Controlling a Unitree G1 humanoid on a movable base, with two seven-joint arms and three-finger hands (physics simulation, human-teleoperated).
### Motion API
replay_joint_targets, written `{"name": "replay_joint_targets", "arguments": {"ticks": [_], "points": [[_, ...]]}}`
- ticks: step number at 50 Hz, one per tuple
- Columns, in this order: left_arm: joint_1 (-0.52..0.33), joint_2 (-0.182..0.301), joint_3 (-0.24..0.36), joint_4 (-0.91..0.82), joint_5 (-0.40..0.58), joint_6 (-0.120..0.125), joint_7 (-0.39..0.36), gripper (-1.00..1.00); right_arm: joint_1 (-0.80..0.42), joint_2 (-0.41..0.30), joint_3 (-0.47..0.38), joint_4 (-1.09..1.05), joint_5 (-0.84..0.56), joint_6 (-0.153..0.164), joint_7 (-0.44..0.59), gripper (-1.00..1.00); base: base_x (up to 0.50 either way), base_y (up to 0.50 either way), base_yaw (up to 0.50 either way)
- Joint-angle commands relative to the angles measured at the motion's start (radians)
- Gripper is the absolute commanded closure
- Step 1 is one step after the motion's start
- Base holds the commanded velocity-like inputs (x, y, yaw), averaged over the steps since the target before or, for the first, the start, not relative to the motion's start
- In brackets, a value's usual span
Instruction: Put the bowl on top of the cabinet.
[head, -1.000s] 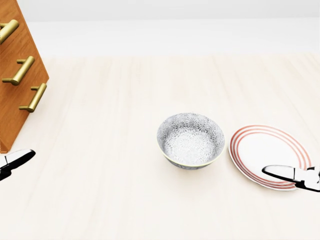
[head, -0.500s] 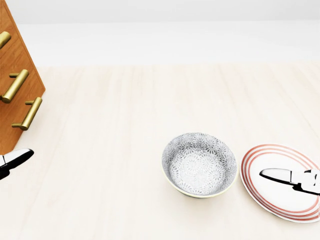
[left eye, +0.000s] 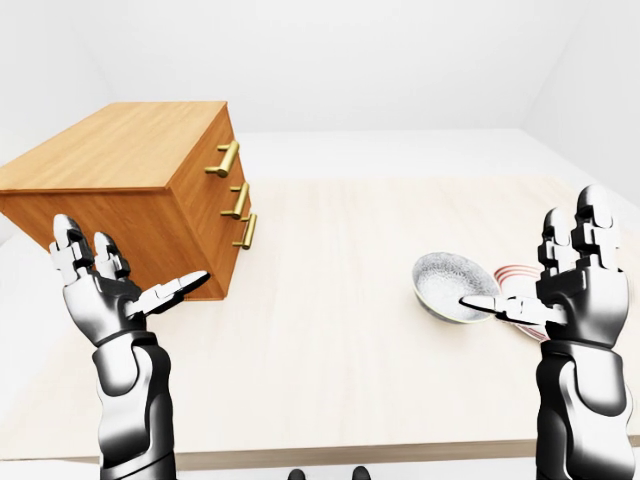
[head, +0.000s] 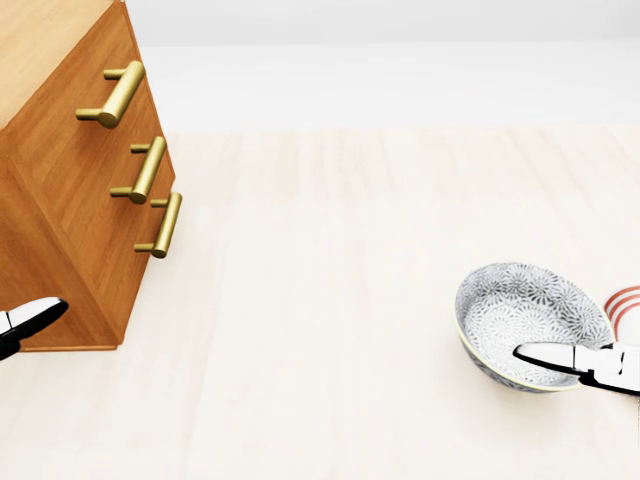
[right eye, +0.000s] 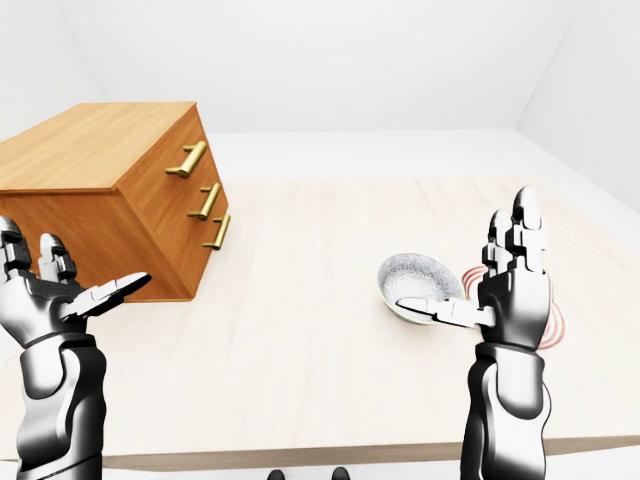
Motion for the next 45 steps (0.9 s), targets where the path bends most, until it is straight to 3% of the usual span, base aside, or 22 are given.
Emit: {"name": "replay_joint_targets", "arguments": {"ticks": [1, 13, 36, 41, 45], "points": [[0.0, 0.0, 0.0, -0.001, 0.0, 0.0, 0.0, -1.0, -0.001, 0.0, 0.0, 0.008, -0.004, 0.0, 0.002, -1.0, 0.01, 0.48, 0.0], [0.0, -0.001, -0.002, -0.005, 0.001, 0.006, 0.001, -1.0, -0.002, -0.001, 0.0, 0.004, -0.003, 0.0, 0.003, -1.0, 0.01, 0.48, 0.0], [0.004, -0.003, -0.002, 0.01, 0.002, -0.013, -0.006, -1.0, 0.002, 0.001, 0.002, 0.016, -0.01, 0.0, 0.006, -1.0, 0.01, 0.48, 0.0], [0.004, -0.003, -0.003, 0.001, 0.002, -0.005, -0.003, -1.0, -0.008, -0.008, -0.011, 0.012, -0.001, 0.0, 0.001, -1.0, 0.01, 0.27, 0.0], [0.004, -0.005, -0.005, 0.021, 0.005, -0.025, -0.009, -1.0, -0.033, -0.028, -0.013, 0.021, 0.003, 0.0, -0.002, -1.0, 0.0, 0.0, 0.0]]}}
